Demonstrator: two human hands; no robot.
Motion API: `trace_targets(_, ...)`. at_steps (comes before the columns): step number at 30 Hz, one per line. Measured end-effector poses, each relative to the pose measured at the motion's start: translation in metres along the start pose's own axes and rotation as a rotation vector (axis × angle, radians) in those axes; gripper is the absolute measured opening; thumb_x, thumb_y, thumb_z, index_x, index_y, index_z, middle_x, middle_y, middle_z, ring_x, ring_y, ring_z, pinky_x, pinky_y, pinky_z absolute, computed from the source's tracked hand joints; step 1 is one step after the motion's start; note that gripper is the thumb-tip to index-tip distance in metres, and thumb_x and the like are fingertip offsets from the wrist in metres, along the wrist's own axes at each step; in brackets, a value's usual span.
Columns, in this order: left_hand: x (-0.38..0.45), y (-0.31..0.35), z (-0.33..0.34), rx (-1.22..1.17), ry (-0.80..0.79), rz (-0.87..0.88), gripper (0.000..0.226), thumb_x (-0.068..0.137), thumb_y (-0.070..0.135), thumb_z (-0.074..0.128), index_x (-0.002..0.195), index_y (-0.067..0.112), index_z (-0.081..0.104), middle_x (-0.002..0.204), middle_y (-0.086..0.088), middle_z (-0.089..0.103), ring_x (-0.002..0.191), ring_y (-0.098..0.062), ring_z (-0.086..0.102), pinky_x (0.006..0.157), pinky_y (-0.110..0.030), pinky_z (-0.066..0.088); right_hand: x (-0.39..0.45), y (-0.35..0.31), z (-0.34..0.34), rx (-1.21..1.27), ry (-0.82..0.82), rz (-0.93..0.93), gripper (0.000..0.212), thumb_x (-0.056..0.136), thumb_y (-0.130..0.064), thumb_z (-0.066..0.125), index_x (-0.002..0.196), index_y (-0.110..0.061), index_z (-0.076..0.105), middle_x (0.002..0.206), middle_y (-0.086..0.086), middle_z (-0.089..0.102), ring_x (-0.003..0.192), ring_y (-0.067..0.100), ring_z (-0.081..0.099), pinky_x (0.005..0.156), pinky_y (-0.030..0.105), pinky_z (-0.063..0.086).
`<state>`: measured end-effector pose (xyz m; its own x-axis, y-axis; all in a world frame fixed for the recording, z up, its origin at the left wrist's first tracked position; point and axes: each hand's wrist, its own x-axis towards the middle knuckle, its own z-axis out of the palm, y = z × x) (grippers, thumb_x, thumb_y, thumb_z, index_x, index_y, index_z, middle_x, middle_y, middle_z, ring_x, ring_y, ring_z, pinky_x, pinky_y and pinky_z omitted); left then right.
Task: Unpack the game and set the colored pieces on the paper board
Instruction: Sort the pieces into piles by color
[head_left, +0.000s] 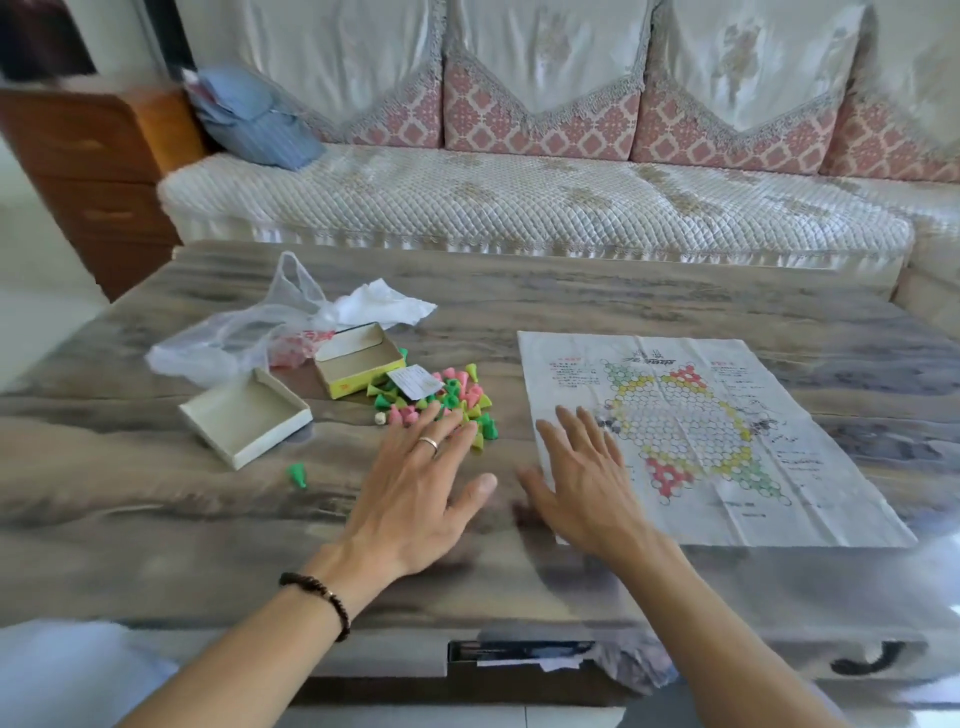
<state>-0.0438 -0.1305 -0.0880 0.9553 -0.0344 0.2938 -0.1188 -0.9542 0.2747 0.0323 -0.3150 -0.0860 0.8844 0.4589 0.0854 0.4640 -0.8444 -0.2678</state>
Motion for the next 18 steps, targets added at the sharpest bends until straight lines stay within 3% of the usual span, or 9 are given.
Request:
trace_targets(2, -0.019, -0.028, -0.016, -0.046, 0.051, -0.089, 0.071, 0.091, 0.061, 0.022, 0.143, 0.018, 0.043, 0.152, -0.001, 0.036, 0.144, -0.019, 0.023, 0.114, -0.043, 0.028, 0.001, -0.030, 0.009, 0.066, 0.064, -0.065, 0.052, 0.091, -0.039, 0.048, 0.140, -0.020, 0.041, 0.150, 0.006, 0.034, 0.140, 0.027, 0.026, 0.112, 0.041, 0.027)
trace_targets(5, -0.037, -0.060, -0.034, -0.032, 0.088, -0.199, 0.062, 0.091, 0.056, 0.027, 0.140, 0.021, 0.047, 0.148, 0.002, 0.042, 0.133, -0.017, 0.041, 0.097, -0.039, 0.047, -0.003, -0.059, 0.017, 0.208, 0.143, -0.120, 0.044, 0.084, -0.036, 0.055, 0.125, -0.019, 0.058, 0.118, -0.001, 0.053, 0.105, 0.022, 0.055, 0.085, 0.032, 0.045)
trace_targets(7, -0.050, -0.082, -0.044, 0.032, 0.128, -0.230, 0.050, 0.090, 0.043, 0.045, 0.133, 0.018, 0.055, 0.140, 0.000, 0.051, 0.126, -0.021, 0.048, 0.085, -0.038, 0.051, -0.006, -0.081, 0.023, 0.297, 0.084, -0.156, 0.051, 0.081, -0.048, 0.053, 0.123, -0.020, 0.059, 0.111, -0.005, 0.054, 0.086, 0.014, 0.056, 0.073, 0.027, 0.045)
trace_targets(10, -0.061, -0.104, -0.047, 0.099, 0.057, -0.267, 0.043, 0.085, 0.028, 0.063, 0.126, 0.018, 0.060, 0.130, 0.002, 0.057, 0.117, -0.024, 0.054, 0.075, -0.038, 0.054, -0.006, -0.108, 0.031, 0.314, -0.044, -0.232, 0.058, 0.077, -0.057, 0.058, 0.124, -0.025, 0.056, 0.106, -0.007, 0.054, 0.079, 0.009, 0.055, 0.073, 0.028, 0.049)
trace_targets(12, -0.061, -0.111, -0.045, 0.103, -0.014, -0.256, 0.034, 0.087, 0.030, 0.061, 0.120, 0.021, 0.064, 0.121, 0.005, 0.061, 0.113, -0.022, 0.053, 0.076, -0.038, 0.054, -0.002, -0.122, 0.038, 0.282, -0.065, -0.248, 0.049, 0.080, -0.048, 0.063, 0.122, -0.024, 0.058, 0.103, -0.006, 0.056, 0.082, 0.012, 0.058, 0.076, 0.031, 0.051)
trace_targets(15, -0.062, -0.122, -0.049, -0.007, -0.049, -0.216, 0.017, 0.090, 0.023, 0.059, 0.104, 0.023, 0.069, 0.108, 0.007, 0.061, 0.105, -0.020, 0.055, 0.080, -0.039, 0.051, 0.004, -0.144, 0.045, 0.274, -0.019, -0.236, 0.019, 0.083, -0.022, 0.064, 0.101, -0.015, 0.068, 0.094, 0.001, 0.063, 0.083, 0.020, 0.060, 0.078, 0.036, 0.050)
trace_targets(18, -0.071, -0.136, -0.059, -0.114, -0.091, -0.231, 0.027, 0.087, 0.015, 0.064, 0.113, 0.024, 0.067, 0.112, 0.004, 0.063, 0.106, -0.019, 0.057, 0.089, -0.035, 0.046, 0.009, -0.168, 0.054, 0.333, 0.009, -0.241, 0.019, 0.081, -0.011, 0.062, 0.098, -0.009, 0.070, 0.092, 0.005, 0.069, 0.082, 0.020, 0.061, 0.077, 0.032, 0.050)
